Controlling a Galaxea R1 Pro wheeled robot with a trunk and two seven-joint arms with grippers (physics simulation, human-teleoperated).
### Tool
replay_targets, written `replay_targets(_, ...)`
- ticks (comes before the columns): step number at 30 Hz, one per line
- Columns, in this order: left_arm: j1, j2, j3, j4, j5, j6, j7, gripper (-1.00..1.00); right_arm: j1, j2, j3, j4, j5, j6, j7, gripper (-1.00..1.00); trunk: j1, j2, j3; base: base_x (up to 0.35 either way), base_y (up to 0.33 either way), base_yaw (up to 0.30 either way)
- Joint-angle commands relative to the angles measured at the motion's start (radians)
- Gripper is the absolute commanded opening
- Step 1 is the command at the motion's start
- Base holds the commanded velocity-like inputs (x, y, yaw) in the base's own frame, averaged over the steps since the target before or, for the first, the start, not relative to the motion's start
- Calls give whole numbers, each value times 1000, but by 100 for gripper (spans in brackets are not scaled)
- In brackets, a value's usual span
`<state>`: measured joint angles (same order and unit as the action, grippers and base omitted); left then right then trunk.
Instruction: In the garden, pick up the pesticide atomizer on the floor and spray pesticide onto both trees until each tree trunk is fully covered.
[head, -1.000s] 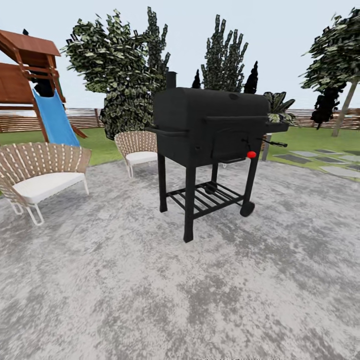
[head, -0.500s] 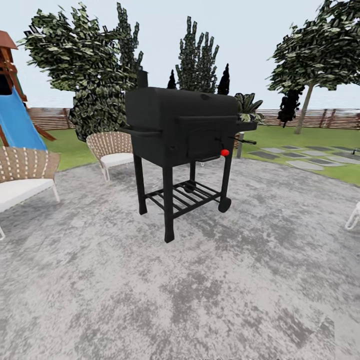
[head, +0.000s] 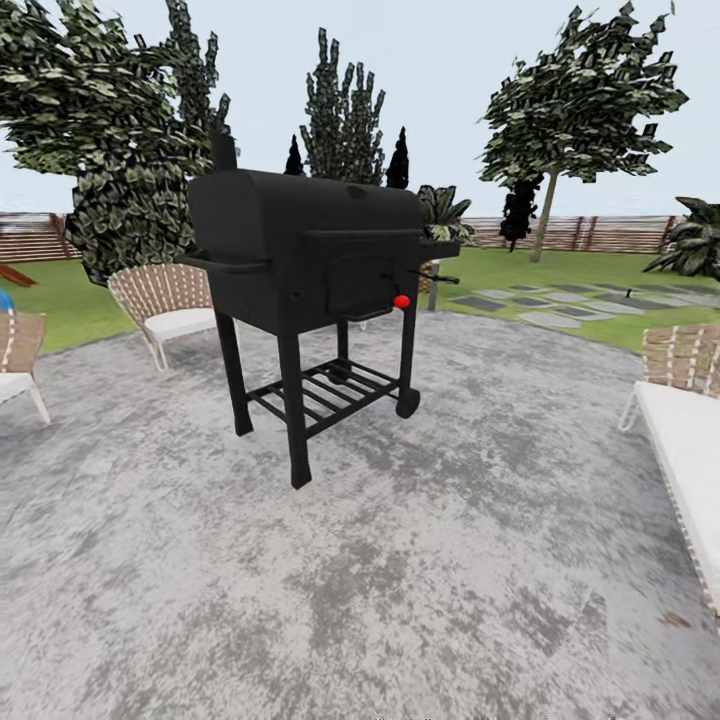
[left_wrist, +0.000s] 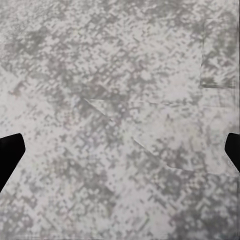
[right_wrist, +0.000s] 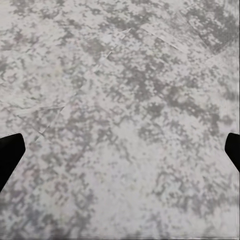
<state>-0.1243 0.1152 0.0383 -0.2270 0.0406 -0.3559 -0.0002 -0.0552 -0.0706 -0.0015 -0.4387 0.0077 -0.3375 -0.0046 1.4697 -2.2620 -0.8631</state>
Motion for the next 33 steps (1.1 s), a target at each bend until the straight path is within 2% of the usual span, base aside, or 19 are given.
replay_targets(1,0,0,0,0,0,0,0,100,0,0,0,0,0,0,0,100,0,0,-1,0,0,-272)
replay_targets(16,3,0,7,2,12,0,2,100,0,0,0,0,0,0,0,100,0,0,-13,0,0,-271)
replay_targets(22,3,0,3,2,2,0,0,100,0,0,0,0,0,0,0,100,0,0,-15,12,0,-288)
replay_targets(33,3,0,2,2,-1,0,1,100,0,0,0,0,0,0,0,100,0,0,-19,269,0,-288)
